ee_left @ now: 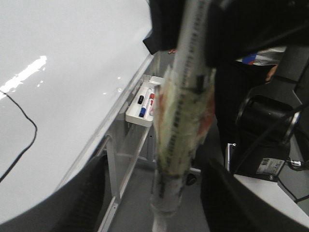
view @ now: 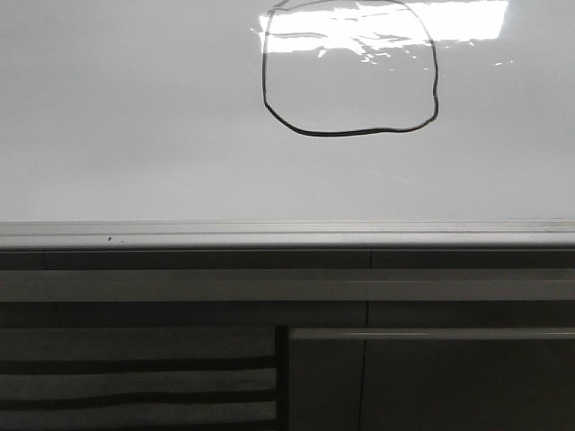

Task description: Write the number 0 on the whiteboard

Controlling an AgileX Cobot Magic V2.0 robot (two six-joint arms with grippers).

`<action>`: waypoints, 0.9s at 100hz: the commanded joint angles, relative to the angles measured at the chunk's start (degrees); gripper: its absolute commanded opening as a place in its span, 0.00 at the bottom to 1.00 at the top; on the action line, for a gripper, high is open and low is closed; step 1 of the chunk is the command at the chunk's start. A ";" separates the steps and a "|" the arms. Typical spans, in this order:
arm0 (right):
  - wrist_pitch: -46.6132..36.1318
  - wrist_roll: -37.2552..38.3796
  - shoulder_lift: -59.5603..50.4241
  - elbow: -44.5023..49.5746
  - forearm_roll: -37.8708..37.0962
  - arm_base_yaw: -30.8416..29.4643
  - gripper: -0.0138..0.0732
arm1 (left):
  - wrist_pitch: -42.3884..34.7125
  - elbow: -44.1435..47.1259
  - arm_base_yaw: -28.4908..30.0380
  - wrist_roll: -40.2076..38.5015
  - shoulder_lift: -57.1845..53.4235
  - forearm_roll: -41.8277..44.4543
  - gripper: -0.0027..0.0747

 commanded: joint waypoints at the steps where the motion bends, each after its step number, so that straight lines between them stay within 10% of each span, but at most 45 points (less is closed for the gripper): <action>1: -4.77 0.10 -0.66 -1.85 -0.21 0.00 0.07 | -0.21 -1.96 0.01 -0.56 -0.21 -0.54 0.49; 62: -1.88 0.10 -0.58 -1.85 0.77 0.41 0.07 | -3.18 -3.29 0.01 -0.56 -0.33 -0.54 0.41; 90: -1.88 0.10 -0.58 -1.85 1.36 0.41 0.07 | -3.18 -3.29 0.01 -0.56 -0.33 -0.54 0.21</action>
